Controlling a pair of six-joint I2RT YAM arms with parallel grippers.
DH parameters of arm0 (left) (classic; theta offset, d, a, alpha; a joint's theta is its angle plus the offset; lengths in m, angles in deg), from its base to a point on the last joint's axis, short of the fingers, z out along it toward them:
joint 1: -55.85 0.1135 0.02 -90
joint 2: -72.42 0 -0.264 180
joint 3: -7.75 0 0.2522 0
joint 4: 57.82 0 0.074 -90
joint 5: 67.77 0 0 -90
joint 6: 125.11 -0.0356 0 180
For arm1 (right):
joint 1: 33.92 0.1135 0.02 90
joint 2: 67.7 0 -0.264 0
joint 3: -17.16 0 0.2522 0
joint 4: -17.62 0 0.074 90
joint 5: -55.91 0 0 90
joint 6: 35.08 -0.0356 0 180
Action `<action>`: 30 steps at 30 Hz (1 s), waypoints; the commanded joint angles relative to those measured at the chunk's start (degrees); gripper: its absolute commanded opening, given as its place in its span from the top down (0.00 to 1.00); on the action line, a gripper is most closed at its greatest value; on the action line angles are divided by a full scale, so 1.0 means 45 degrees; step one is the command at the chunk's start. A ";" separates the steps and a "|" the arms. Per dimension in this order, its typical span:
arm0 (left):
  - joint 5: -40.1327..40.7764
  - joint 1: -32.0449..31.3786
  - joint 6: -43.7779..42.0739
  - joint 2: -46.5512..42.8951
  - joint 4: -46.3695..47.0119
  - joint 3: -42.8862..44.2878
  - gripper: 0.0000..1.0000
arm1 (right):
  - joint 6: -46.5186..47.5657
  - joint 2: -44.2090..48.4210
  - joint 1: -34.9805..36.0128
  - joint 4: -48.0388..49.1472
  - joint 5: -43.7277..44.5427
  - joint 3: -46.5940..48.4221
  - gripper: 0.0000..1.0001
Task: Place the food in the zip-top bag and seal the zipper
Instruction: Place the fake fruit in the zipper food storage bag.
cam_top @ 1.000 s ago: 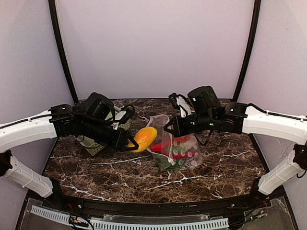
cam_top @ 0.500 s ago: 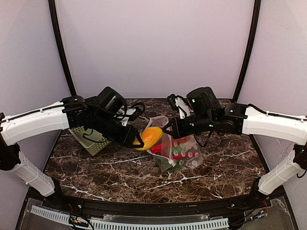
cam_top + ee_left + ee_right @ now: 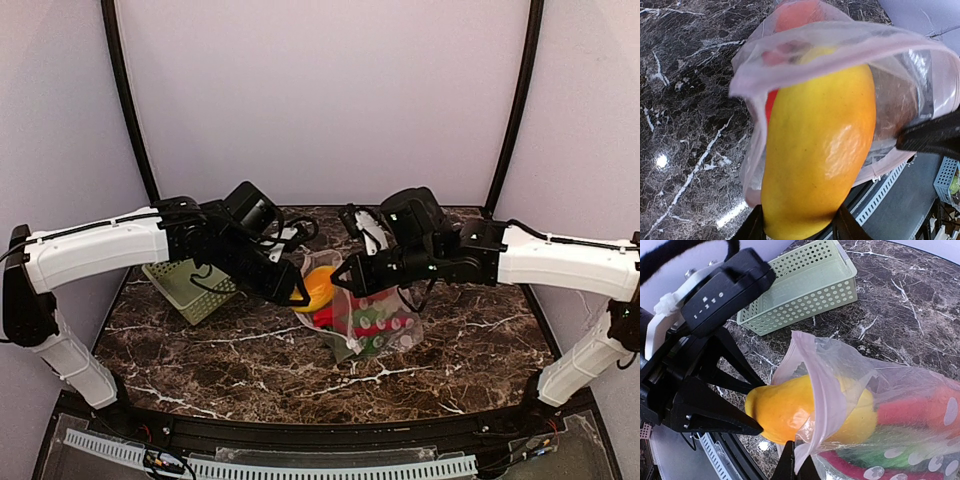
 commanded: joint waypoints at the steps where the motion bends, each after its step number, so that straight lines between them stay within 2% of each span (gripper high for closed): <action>1: -0.0120 0.0072 -0.0050 0.0301 0.0606 0.0431 0.79 | -0.0062 -0.0329 0.0293 0.0814 -0.0375 0.0420 1.00; 11: 0.0711 0.0072 0.1349 0.0413 0.3354 -0.1058 0.80 | -0.0343 -0.0466 0.0398 0.1399 -0.0381 0.0264 1.00; 16: 0.0960 0.0069 0.1507 0.0548 0.3732 -0.1355 0.79 | -0.0345 -0.0529 0.0398 0.1401 -0.0267 0.0283 1.00; 20: 0.0994 0.0073 0.1397 0.0477 0.3665 -0.1354 0.71 | -0.0390 -0.0510 0.0398 0.1403 -0.0075 0.0211 1.00; 25: 0.0755 0.0062 0.1062 0.0176 0.3710 -0.1342 0.55 | -0.0410 -0.0466 0.0396 0.1374 0.0089 0.0167 1.00; 30: 0.0734 0.0065 0.0926 -0.0288 0.3608 -0.1483 0.42 | -0.0390 -0.0454 0.0389 0.1299 0.0186 0.0196 1.00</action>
